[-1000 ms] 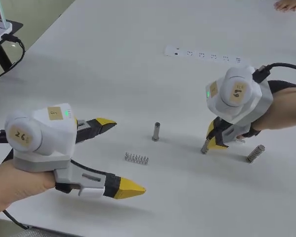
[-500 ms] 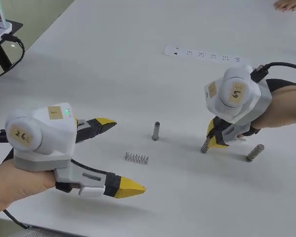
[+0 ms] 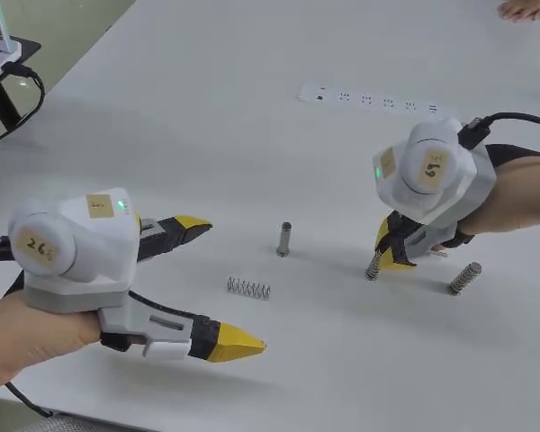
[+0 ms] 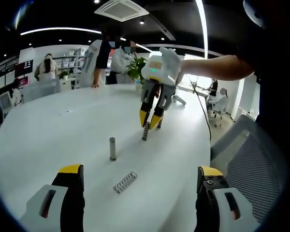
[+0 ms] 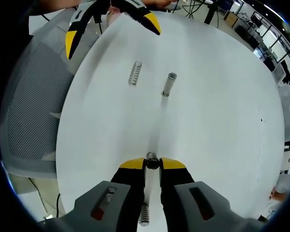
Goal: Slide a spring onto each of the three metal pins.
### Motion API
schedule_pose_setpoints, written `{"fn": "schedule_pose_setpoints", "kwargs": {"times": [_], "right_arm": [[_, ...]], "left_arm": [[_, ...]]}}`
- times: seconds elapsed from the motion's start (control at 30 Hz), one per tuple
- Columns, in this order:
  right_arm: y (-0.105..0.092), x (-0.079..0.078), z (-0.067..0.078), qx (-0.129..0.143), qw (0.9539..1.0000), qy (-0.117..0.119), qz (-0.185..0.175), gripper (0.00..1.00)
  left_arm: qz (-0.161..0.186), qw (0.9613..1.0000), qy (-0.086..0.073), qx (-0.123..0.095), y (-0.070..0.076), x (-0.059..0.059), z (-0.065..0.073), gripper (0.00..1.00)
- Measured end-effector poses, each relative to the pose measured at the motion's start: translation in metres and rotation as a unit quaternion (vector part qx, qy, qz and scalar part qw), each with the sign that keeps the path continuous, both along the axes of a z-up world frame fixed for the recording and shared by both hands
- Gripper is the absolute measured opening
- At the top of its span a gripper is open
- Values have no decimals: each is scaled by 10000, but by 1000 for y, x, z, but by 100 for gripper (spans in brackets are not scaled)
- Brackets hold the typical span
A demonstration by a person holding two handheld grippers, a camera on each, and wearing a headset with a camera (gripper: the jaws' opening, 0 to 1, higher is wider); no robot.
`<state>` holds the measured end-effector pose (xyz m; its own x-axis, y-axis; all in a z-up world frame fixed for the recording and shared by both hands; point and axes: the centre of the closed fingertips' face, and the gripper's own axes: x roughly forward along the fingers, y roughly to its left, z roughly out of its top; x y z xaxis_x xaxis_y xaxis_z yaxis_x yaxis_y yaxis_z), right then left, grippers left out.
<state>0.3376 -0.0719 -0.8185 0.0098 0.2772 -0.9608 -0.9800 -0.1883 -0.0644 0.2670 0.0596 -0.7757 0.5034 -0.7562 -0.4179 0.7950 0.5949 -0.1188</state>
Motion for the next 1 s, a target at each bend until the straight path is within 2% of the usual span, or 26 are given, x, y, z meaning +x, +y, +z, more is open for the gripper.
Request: {"fn": "schedule_pose_setpoints", "kwargs": {"times": [0.4,0.57,0.63,0.73,1.0], "right_arm": [[1,2,3,98,10000,-10,-9,15],[5,4,8,336,9994,-6,-129,20],[6,5,10,440,9990,-73,-84,22],[7,4,12,535,9984,-23,-195,23],[8,2,17,887,9953,-42,-389,29]], "left_arm": [[8,10000,0,3,-1,1,1,95],[21,10000,-17,-3,-1,2,2,95],[31,10000,-21,-5,0,2,2,95],[48,10000,-28,-19,0,3,4,95],[44,10000,-62,-25,0,4,7,96]]}}
